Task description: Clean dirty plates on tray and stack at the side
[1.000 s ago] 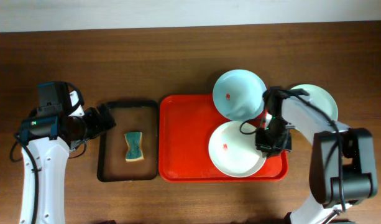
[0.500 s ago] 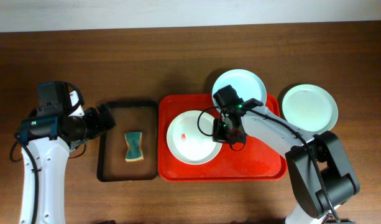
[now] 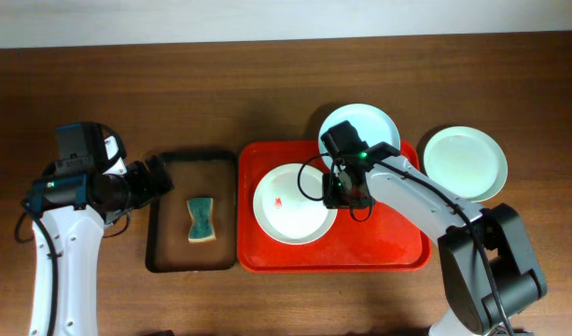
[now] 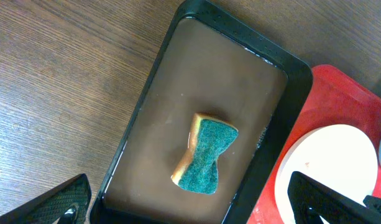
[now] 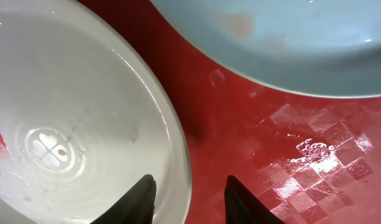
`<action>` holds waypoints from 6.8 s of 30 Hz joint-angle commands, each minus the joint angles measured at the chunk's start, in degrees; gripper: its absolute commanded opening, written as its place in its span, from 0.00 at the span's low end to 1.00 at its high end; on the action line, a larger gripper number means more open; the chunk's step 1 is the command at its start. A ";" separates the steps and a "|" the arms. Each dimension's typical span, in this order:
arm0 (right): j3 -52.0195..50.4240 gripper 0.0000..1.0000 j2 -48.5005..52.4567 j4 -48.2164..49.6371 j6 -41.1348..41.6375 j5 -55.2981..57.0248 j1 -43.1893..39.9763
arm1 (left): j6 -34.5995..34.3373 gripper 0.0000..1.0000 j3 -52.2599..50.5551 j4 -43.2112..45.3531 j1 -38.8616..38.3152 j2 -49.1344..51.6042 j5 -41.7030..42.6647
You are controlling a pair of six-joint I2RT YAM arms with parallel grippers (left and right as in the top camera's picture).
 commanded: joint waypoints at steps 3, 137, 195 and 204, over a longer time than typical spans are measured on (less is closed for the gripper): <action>0.70 0.31 -1.33 0.50 -2.60 1.79 0.04 | 0.22 0.99 0.46 -0.04 0.20 -0.44 0.57; -5.14 0.04 2.38 7.13 5.49 -5.64 0.15 | 3.48 0.00 9.90 24.68 -38.07 37.75 1.60; -5.25 0.04 2.38 8.00 5.29 -5.03 1.25 | 2.36 0.00 9.92 11.06 -34.07 33.42 2.45; -5.25 0.04 2.38 8.00 5.27 -5.03 1.22 | 5.70 0.00 7.17 17.99 -36.98 44.39 34.07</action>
